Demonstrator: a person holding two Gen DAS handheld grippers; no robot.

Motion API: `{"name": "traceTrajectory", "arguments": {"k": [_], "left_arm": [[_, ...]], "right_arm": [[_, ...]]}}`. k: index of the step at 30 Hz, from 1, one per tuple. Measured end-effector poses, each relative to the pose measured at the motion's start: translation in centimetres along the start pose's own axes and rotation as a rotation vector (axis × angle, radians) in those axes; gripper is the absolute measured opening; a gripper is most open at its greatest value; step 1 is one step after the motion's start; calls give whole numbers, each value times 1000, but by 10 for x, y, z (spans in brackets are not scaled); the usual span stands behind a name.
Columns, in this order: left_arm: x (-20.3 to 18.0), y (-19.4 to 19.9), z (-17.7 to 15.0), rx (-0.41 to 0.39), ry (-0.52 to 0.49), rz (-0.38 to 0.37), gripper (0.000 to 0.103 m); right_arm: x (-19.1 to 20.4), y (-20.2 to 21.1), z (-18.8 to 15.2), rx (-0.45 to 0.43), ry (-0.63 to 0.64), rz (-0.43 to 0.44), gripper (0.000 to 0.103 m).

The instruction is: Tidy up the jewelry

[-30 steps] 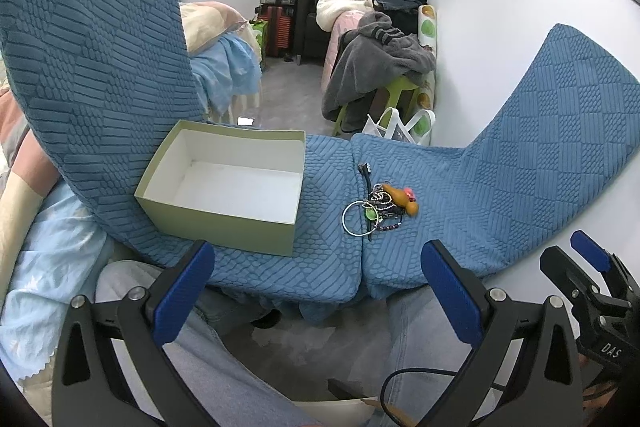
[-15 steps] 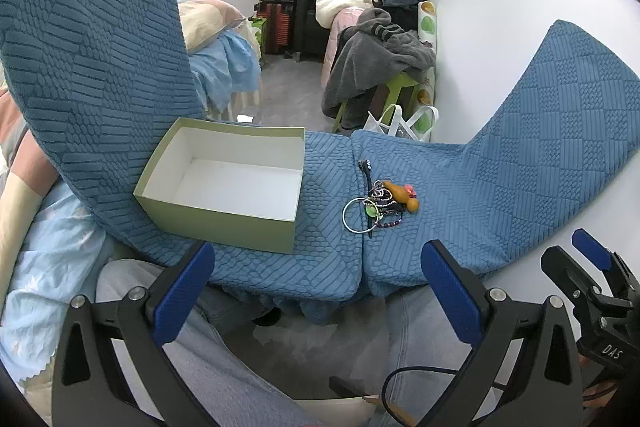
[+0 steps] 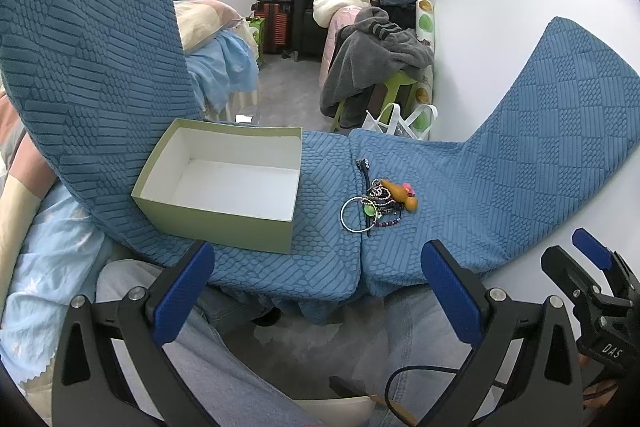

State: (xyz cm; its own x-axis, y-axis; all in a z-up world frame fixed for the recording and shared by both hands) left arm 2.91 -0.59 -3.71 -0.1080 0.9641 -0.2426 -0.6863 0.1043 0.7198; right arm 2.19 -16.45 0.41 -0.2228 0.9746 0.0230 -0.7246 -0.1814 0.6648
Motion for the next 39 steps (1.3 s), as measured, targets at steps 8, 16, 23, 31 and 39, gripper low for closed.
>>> {"name": "traceTrajectory", "arguments": {"k": [8,16,23,31,39], "left_arm": [[-4,-3,-1,11,7,-4,102],[-3,-20,10,35,18,-38,102],[0,-43,22,49,35,-58,102],[-3,-91,26,114,47,-108,102],[-16,-140,23,172,31,-155,102]], "right_arm": [[-2,-2,0,9,-8,2,103],[-7,-14,7,-1,-12,14,103],[-17,-43,13,27,-13,24,103],[-33,-85,10,95,-36,61,90],[-49,-128,7,145,-49,67,71]]}}
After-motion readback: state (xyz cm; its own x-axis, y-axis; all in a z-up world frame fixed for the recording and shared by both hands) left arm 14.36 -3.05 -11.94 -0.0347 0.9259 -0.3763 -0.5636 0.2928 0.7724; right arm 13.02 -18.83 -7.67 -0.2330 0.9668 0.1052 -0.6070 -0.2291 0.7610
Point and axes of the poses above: each gripper's, at about its wrist camera, not at the fingertips, and y roughly against the way its jaws point, x to its left, z to its top, the point moved 4 cm from there along -y, roughly the way its jaws point, and after that the axes turned 7 degrees about -z, right-handed, at the moved point
